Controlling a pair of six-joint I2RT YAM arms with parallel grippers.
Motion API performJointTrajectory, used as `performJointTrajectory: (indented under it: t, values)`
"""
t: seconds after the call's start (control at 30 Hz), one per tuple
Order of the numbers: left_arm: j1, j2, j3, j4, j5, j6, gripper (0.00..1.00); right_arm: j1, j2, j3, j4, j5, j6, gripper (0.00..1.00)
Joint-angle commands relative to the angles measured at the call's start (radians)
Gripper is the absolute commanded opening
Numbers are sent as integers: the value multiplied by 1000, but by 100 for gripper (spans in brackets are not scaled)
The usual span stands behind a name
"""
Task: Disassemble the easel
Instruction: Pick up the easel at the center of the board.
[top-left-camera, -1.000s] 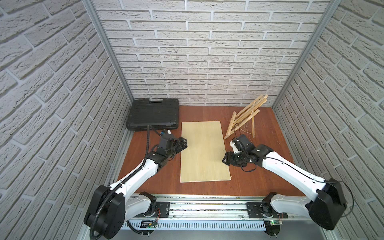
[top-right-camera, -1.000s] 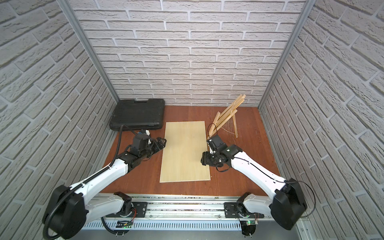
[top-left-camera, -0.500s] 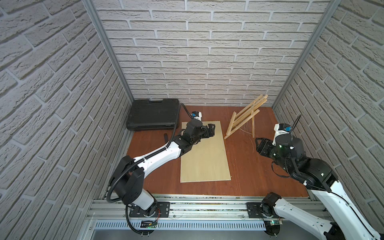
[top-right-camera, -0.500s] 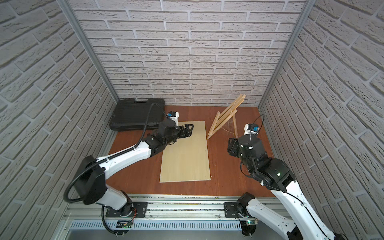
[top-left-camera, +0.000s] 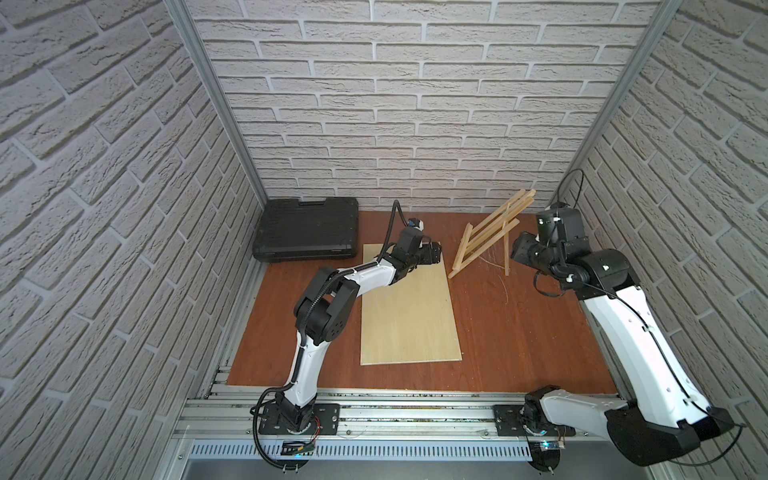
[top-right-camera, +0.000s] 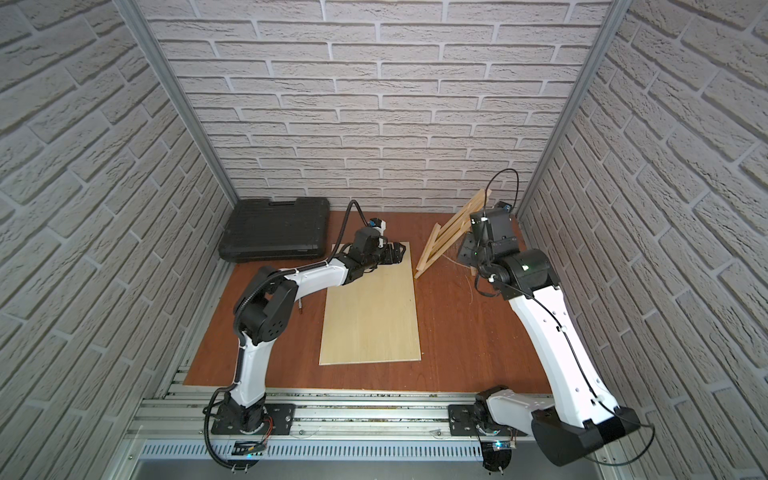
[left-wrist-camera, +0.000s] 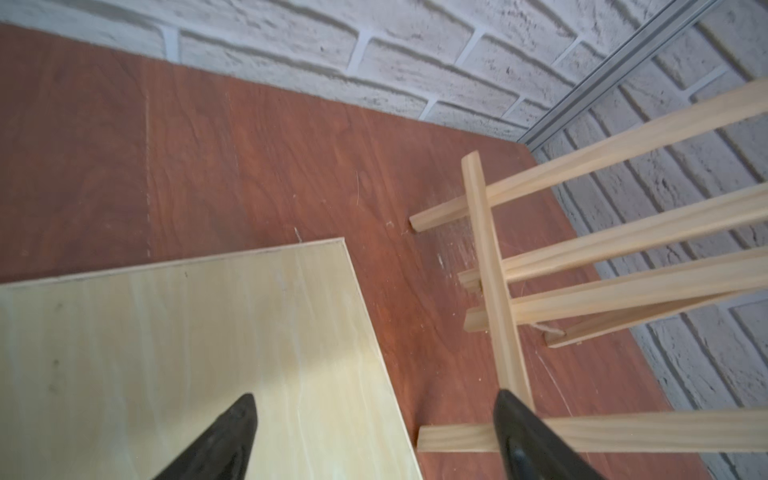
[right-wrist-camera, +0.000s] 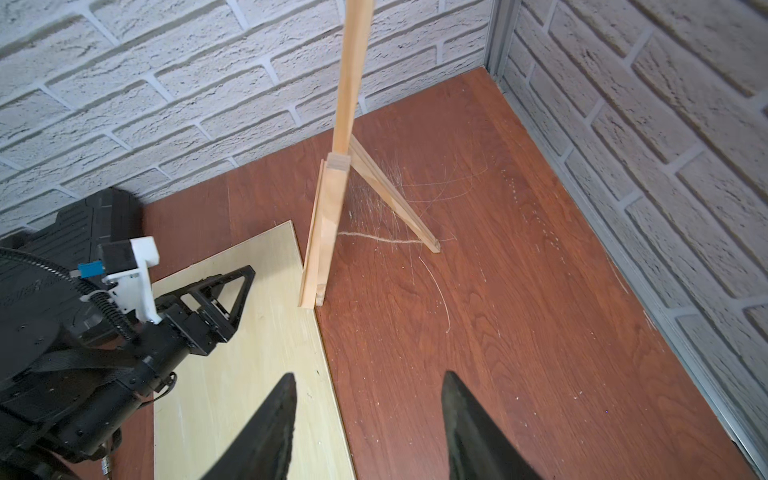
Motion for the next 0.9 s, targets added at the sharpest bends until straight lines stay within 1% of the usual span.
performJointTrajectory:
  t: [0.0,0.17,0.3,0.43,0.63,0.87]
  values:
    - [-10,28,29,67,78,56,89,-5,53,39,36,-28,16,56]
    - [-32,62,72,47,115,74,88,-4,153,44,106,-33,38,56]
    - [-50,79,106,13,101,105,88,-3,221,24,167,-61,49,56]
    - [-53,79,108,13,97,108,88,10,257,-28,252,-61,54,56]
    - [-62,90,123,4,102,115,87,69,313,-79,346,62,23,55]
    - [-69,84,124,-12,71,137,88,93,369,-126,401,212,60,54]
